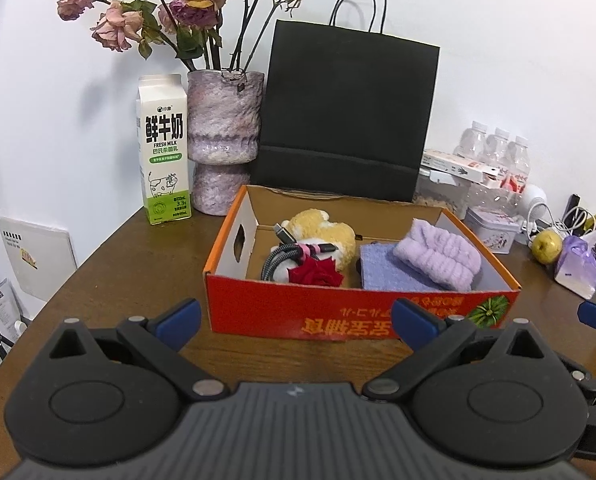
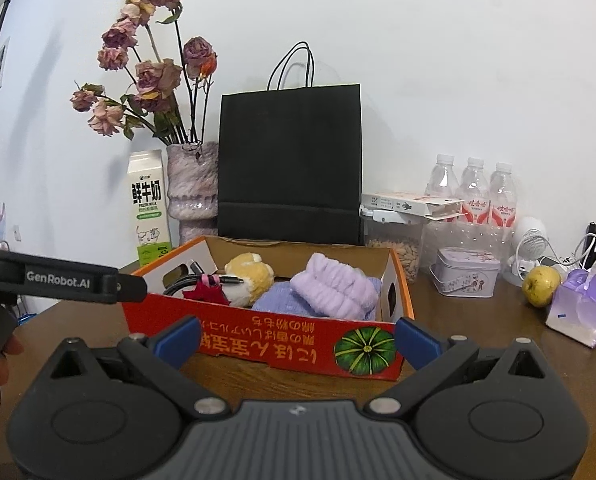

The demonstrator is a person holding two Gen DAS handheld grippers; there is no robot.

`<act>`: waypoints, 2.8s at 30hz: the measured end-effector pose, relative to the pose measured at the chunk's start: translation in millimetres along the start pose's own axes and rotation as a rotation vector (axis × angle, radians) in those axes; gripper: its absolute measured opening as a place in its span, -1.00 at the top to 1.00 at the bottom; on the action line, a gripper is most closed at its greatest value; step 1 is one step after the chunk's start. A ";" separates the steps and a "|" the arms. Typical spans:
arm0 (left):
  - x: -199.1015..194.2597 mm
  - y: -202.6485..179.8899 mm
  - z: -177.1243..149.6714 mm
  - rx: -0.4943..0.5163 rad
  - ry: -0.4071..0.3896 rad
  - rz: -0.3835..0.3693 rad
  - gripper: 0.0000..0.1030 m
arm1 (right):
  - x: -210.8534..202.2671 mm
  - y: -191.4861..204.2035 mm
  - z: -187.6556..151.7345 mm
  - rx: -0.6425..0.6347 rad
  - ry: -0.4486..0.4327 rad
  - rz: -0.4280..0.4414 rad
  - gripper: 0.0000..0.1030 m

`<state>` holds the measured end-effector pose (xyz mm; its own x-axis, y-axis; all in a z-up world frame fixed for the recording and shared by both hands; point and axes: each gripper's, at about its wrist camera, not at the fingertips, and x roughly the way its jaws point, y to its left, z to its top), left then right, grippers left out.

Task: Organize objects
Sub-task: 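Move both grippers back over the table toward the white tissue, then grasp the white crumpled tissue with the right gripper, then grasp the white bottle cap with the left gripper while the right gripper holds the tissue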

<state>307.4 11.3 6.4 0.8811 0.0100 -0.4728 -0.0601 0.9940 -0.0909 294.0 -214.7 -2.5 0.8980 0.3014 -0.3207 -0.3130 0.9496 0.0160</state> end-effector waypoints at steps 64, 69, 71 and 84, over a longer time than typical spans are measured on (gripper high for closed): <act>-90.6 -12.1 -89.3 0.023 0.153 0.003 -1.00 | -41.5 -20.9 -86.1 0.055 0.325 0.261 -0.71; -89.7 -10.7 -91.3 0.017 0.163 0.007 -1.00 | -44.2 -19.4 -85.2 0.071 0.315 0.329 -0.26; -90.0 -10.8 -91.9 0.014 0.165 0.008 -1.00 | -45.5 -17.8 -85.0 0.064 0.311 0.331 -0.23; -88.3 -22.1 -92.7 0.038 0.173 -0.014 -1.00 | -59.4 -20.1 -84.5 0.081 0.257 0.332 0.19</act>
<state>187.4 -21.5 -31.0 0.7874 -0.0195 -0.6161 -0.0276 0.9974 -0.0669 220.8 -258.9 -63.8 0.6430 0.5704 -0.5111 -0.5375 0.8115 0.2294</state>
